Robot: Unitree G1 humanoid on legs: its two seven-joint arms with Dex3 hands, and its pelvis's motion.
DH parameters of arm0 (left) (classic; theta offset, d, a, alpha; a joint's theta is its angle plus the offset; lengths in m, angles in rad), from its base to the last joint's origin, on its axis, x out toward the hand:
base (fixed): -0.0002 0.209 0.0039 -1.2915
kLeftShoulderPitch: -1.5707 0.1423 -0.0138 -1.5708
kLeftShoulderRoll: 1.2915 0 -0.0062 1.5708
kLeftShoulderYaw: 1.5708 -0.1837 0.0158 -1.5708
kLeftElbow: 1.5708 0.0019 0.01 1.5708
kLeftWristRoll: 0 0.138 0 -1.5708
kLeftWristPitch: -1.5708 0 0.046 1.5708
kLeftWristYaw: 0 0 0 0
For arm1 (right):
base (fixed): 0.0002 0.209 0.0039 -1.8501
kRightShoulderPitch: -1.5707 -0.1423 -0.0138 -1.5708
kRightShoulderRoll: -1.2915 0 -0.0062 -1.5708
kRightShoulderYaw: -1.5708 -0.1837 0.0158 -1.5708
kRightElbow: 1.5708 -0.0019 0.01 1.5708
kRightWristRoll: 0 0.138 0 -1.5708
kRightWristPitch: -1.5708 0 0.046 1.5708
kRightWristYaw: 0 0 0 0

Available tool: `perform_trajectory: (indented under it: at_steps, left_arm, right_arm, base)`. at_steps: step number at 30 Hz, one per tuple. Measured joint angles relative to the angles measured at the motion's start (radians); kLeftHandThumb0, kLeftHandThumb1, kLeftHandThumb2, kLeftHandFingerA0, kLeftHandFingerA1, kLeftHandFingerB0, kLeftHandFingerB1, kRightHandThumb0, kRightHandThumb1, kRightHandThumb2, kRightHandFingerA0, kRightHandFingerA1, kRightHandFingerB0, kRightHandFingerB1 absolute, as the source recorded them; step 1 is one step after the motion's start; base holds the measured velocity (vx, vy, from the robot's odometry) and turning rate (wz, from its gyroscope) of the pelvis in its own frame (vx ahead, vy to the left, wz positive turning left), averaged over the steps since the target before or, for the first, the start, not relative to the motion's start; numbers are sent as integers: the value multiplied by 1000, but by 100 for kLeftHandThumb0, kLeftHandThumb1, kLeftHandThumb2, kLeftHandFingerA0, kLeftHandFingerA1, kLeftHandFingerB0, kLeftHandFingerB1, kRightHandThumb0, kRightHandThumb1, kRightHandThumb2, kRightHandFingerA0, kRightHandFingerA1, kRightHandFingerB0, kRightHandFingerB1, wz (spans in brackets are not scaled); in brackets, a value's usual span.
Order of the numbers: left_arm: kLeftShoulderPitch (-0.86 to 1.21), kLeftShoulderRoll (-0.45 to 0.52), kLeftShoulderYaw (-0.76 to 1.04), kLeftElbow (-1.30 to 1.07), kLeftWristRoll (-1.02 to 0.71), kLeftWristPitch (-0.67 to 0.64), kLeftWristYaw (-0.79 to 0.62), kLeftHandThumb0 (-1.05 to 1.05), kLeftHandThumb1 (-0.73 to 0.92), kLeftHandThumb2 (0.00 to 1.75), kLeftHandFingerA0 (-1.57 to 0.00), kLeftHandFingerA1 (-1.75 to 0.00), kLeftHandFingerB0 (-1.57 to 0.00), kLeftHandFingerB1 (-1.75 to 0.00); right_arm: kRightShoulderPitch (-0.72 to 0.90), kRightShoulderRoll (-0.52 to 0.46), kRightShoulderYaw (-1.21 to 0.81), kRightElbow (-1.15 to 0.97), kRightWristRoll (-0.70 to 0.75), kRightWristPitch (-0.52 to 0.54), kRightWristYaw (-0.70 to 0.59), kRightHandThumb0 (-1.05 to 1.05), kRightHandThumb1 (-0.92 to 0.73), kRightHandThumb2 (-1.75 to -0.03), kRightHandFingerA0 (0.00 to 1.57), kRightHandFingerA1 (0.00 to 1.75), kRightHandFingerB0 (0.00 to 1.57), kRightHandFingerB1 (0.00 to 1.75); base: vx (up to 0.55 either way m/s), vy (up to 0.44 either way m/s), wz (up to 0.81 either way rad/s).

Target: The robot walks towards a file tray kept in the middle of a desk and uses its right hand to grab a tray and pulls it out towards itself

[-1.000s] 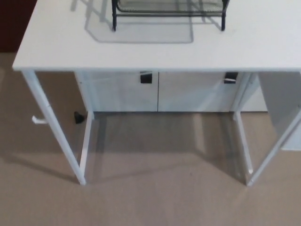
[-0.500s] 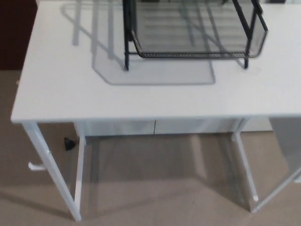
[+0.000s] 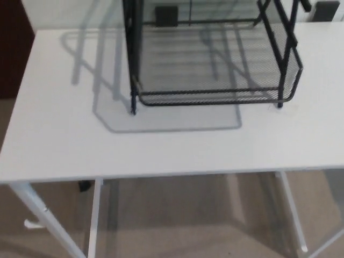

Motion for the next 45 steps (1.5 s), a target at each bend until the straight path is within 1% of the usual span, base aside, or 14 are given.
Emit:
perform_trajectory:
  at_steps: [2, 7, 8, 9, 16, 17, 23, 24, 25, 39, 40, 42, 43, 45]
  left_arm:
    - [4, -1, -15, 5, 17, -7, 18, -35, 46, 64, -52, -47, -45, -44]
    - [11, -3, -27, 15, 31, -19, 40, -28, 51, 55, -56, -42, -48, -38]
    - [7, -4, -29, 22, 32, -20, 42, -36, 45, 65, -53, -49, -45, -45]
    - [5, -3, -32, 29, 35, -27, 45, -29, 51, 55, -58, -43, -49, -39]
    - [3, 4, -41, 55, 50, -42, 66, -35, 45, 64, -54, -48, -47, -45]
    - [-1, 4, -40, 65, 50, -46, 68, -29, 50, 55, -58, -43, -49, -38]
    - [-15, 5, -41, 139, 52, -76, 73, -28, 51, 55, -59, -44, -49, -39]
    - [-8, 5, -42, 147, 53, -86, 74, -35, 47, 64, -53, -48, -45, -44]
    - [1, 5, -44, 149, 54, -92, 76, -29, 52, 55, -59, -43, -48, -38]
    - [71, 10, -47, 114, 58, -107, 82, -31, 51, 55, -54, -41, -48, -38]
    - [67, 13, -47, 111, 59, -107, 82, -32, 51, 55, -55, -42, -48, -38]
    - [60, 22, -47, 99, 60, -108, 84, -30, 52, 56, -56, -41, -49, -38]
    - [59, 26, -47, 93, 61, -109, 84, -28, 53, 56, -56, -42, -48, -38]
    - [67, 35, -47, 70, 60, -113, 81, -27, 53, 56, -56, -42, -48, -38]
  right_arm:
    - [-1, -2, 0, 0, 0, 0, 2, -27, -53, -55, 65, 52, 57, 49]
    - [0, -2, 3, 0, 0, 0, 8, -28, -53, -55, 64, 51, 56, 48]
    - [-1, 0, 3, -1, 0, 1, 8, -27, -53, -55, 64, 51, 56, 48]
    - [-4, 2, 6, -3, 0, 0, 9, -27, -53, -55, 64, 51, 55, 48]
    - [8, 8, 15, -1, 0, 0, 12, -28, -52, -55, 70, 52, 59, 50]
    - [9, 8, 15, -1, 1, 0, 12, -27, -54, -56, 68, 52, 58, 49]
    - [19, 8, 16, 3, 1, 0, 17, -27, -52, -55, 64, 52, 56, 49]
    - [25, 7, 15, 7, 2, -2, 20, -28, -52, -55, 66, 52, 57, 49]
    - [33, 6, 14, 13, 2, -5, 21, -31, -51, -55, 65, 52, 58, 49]
    - [77, 7, 14, 22, 4, -17, 22, -26, -52, -53, 67, 53, 64, 52]
    - [73, 8, 14, 22, 4, -17, 22, -30, -38, -77, 63, 66, 53, 60]
    - [71, 11, 19, 9, 2, -17, 18, -35, -39, -79, 61, 65, 49, 59]
    - [75, 14, 20, -6, 1, -18, 16, -30, -52, -55, 65, 52, 59, 49]
    - [102, 28, 15, -58, 7, -22, 16, -35, -50, -55, 72, 53, 63, 49]
  base:
    - [91, 21, -12]
    - [81, 136, -7]
    - [170, 282, -37]
    - [167, 254, -17]
    - [114, 82, 9]
    - [89, -56, 6]
    - [32, -94, 7]
    - [13, -99, 2]
    - [11, -97, 5]
    - [0, 0, 0]
    - [0, 0, 0]
    - [0, 0, 0]
    - [0, 0, 0]
    - [0, 0, 0]
